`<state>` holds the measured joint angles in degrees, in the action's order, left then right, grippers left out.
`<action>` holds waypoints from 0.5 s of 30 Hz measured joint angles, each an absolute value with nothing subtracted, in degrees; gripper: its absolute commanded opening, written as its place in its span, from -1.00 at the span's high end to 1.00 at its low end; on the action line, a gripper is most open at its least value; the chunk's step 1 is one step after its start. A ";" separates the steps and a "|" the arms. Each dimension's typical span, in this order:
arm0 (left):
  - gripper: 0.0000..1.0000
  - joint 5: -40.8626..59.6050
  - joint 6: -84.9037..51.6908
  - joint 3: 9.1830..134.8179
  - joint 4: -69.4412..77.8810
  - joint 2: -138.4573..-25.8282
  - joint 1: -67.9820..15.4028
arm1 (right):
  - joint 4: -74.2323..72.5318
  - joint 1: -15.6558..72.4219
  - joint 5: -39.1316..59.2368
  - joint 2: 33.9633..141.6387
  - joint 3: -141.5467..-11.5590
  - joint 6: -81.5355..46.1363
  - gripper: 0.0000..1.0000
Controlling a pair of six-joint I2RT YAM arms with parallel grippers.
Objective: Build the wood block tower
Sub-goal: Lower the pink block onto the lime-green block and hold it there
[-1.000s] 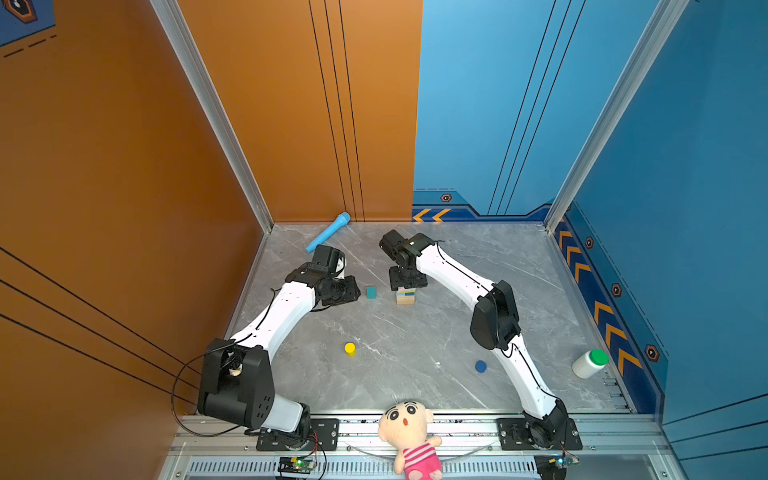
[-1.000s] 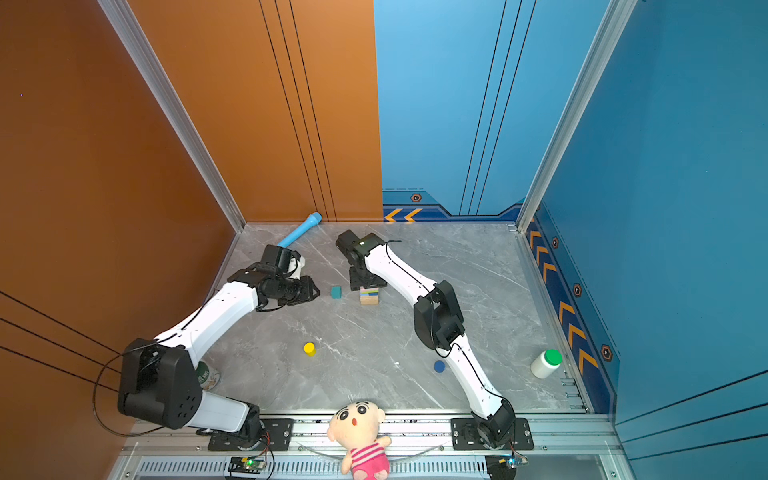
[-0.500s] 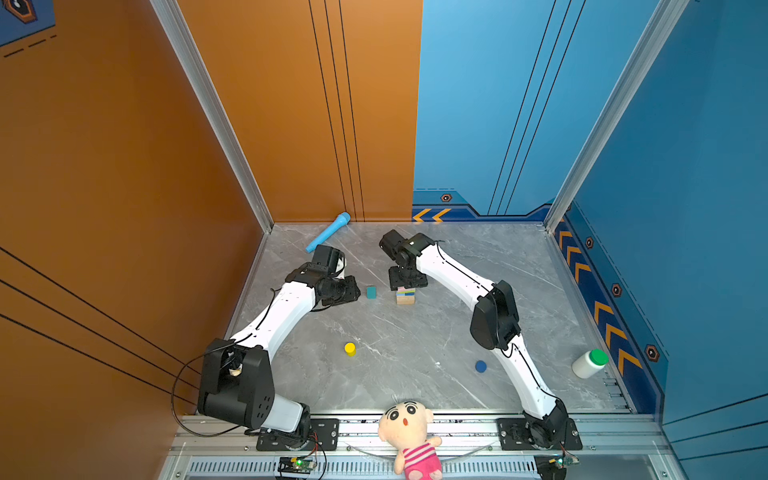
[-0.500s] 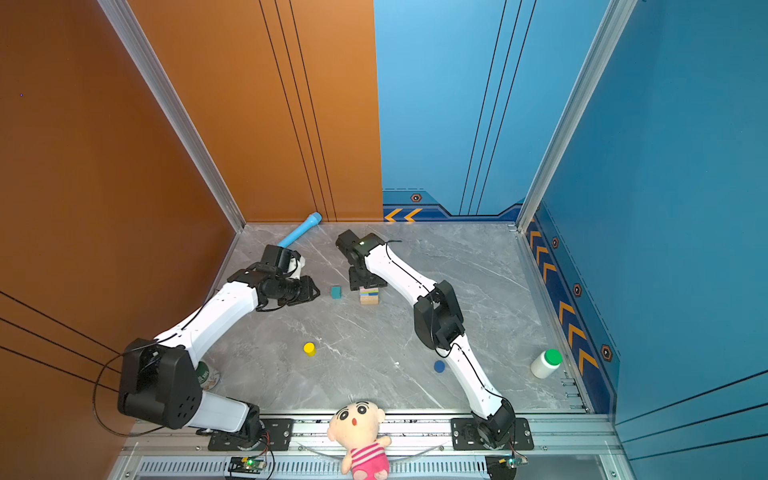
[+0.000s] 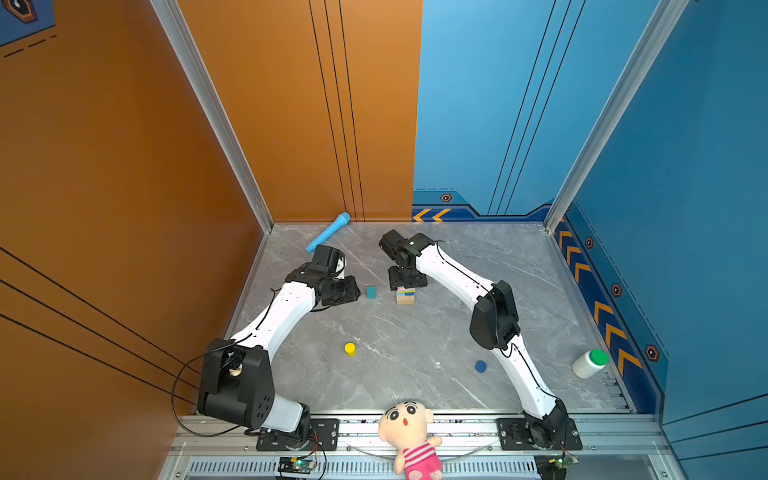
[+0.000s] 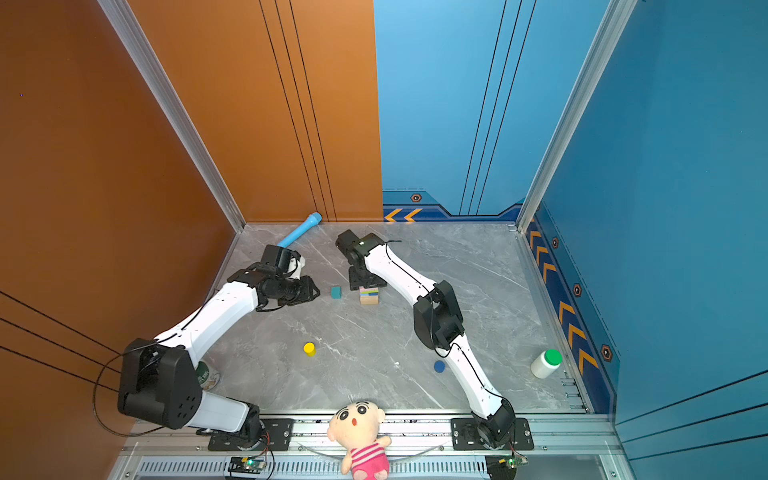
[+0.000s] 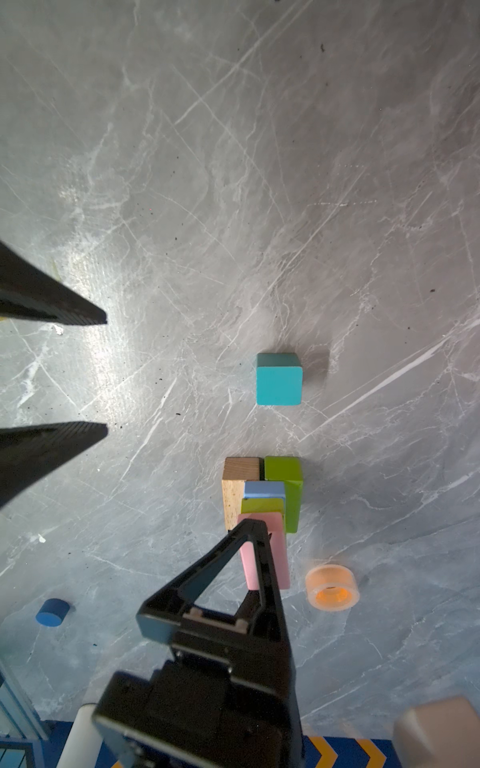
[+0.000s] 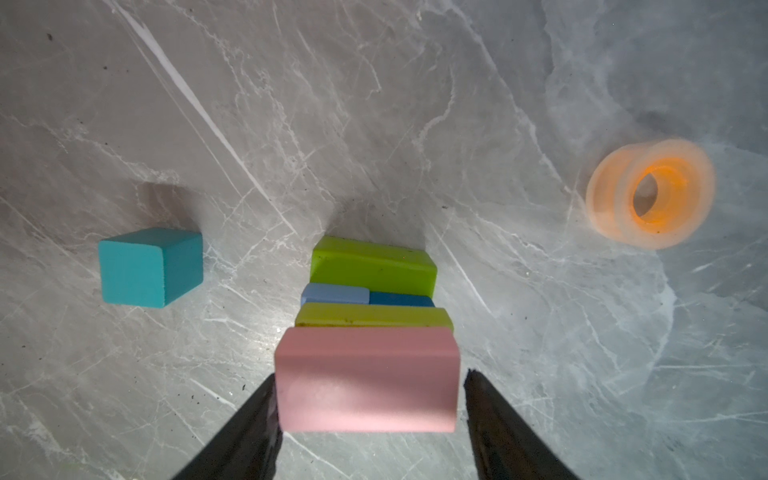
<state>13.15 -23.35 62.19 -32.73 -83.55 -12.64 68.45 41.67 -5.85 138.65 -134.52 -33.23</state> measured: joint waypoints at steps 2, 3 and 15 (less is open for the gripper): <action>0.19 13.15 -23.35 62.19 -32.73 -83.55 -12.64 | 68.45 41.67 -5.85 138.67 -134.54 -33.28 -0.40; 0.19 13.15 -23.35 62.19 -32.73 -83.57 -12.64 | 68.45 41.67 -5.85 138.67 -134.54 -33.32 -0.40; 0.18 13.52 -23.35 62.19 -32.73 -83.55 -12.34 | 68.45 41.67 -5.85 138.67 -134.54 -33.47 -0.40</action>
<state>13.52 -23.35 62.19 -32.73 -83.55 -12.34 68.45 41.67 -5.85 138.67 -134.54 -33.47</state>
